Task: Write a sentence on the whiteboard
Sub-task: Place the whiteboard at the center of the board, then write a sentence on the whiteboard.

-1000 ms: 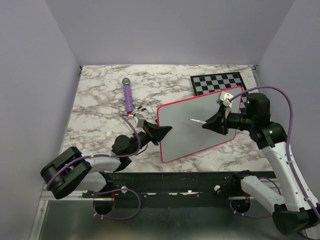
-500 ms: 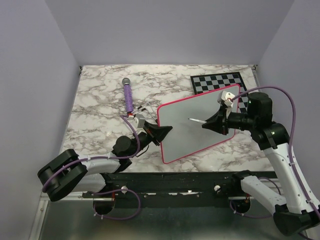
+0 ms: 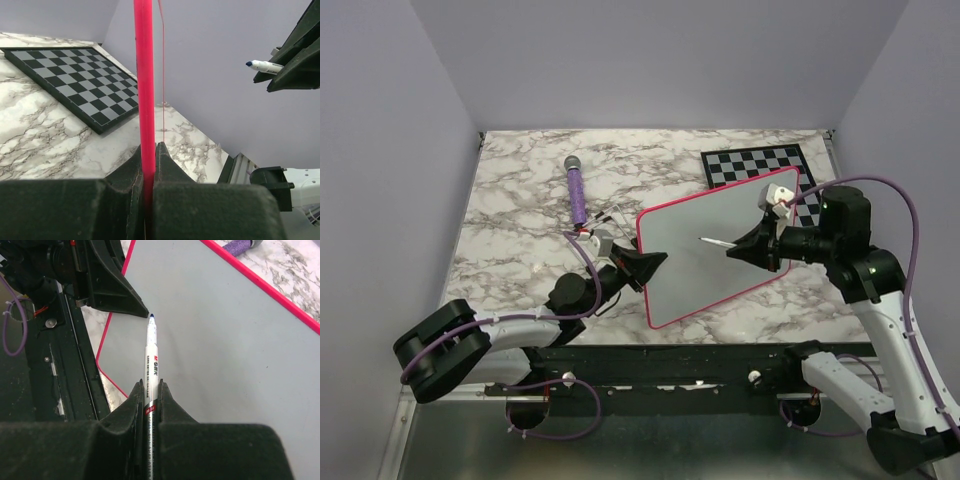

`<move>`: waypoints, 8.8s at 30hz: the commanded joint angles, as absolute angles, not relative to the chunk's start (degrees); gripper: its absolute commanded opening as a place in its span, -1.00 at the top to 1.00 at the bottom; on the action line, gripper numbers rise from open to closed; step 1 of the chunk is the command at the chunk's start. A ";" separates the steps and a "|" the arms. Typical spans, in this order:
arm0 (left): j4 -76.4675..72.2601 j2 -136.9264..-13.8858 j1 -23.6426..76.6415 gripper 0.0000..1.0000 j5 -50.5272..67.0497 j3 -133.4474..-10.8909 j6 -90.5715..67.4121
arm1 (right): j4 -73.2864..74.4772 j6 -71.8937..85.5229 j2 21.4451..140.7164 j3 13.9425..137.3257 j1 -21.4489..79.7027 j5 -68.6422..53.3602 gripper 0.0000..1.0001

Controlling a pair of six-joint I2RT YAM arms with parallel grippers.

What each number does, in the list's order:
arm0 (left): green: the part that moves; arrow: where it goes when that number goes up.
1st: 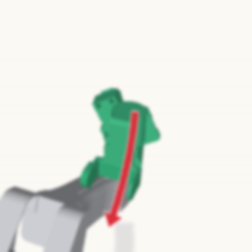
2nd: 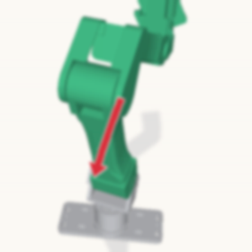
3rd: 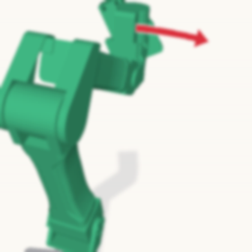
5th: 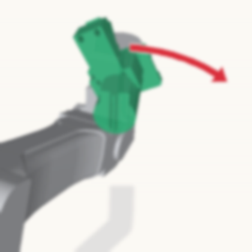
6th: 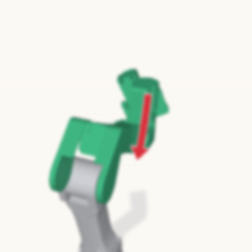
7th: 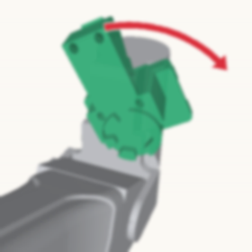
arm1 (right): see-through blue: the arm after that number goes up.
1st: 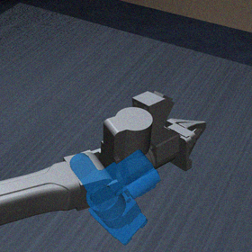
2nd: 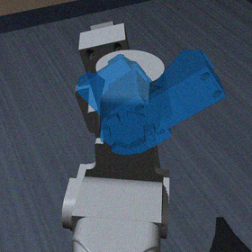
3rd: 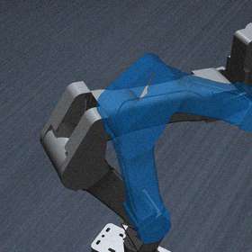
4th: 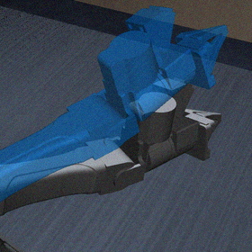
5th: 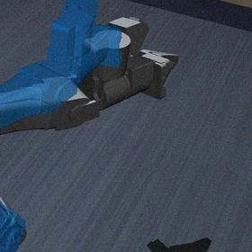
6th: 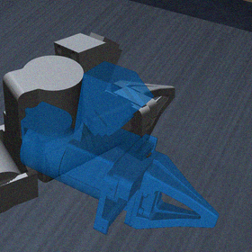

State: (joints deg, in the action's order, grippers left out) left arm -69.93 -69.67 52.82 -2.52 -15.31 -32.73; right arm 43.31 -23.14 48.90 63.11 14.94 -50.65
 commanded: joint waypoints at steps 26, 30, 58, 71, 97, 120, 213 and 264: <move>-70.66 -72.86 55.11 1.00 -9.84 -16.17 -30.23 | 36.30 -17.05 50.10 58.98 18.81 -49.04 0.99; -70.58 -72.86 55.28 1.00 -10.28 -16.26 -30.41 | 35.25 -15.56 49.75 57.57 18.72 -50.62 0.99; -68.91 -73.12 56.69 1.00 -12.74 -16.96 -30.32 | 34.72 -14.41 52.55 60.73 18.63 -46.41 0.99; -68.91 -74.27 57.30 1.00 -14.94 -17.75 -32.34 | 31.56 -11.43 54.05 62.05 21.27 -37.81 0.99; -68.91 -74.62 57.83 1.00 -17.05 -18.11 -33.75 | 29.26 -14.76 55.37 59.41 27.16 -31.37 0.99; -68.29 -74.62 58.09 1.00 -17.05 -18.37 -34.10 | 28.30 -15.56 58.62 62.93 27.33 -32.26 0.99; -68.91 -74.97 58.54 1.00 -19.34 -16.79 -35.33 | 30.76 -20.39 59.50 58.27 27.95 -30.50 0.99; -68.82 -74.88 58.54 1.00 -19.51 -16.61 -35.16 | 34.63 -21.89 57.04 56.68 27.95 -31.73 0.99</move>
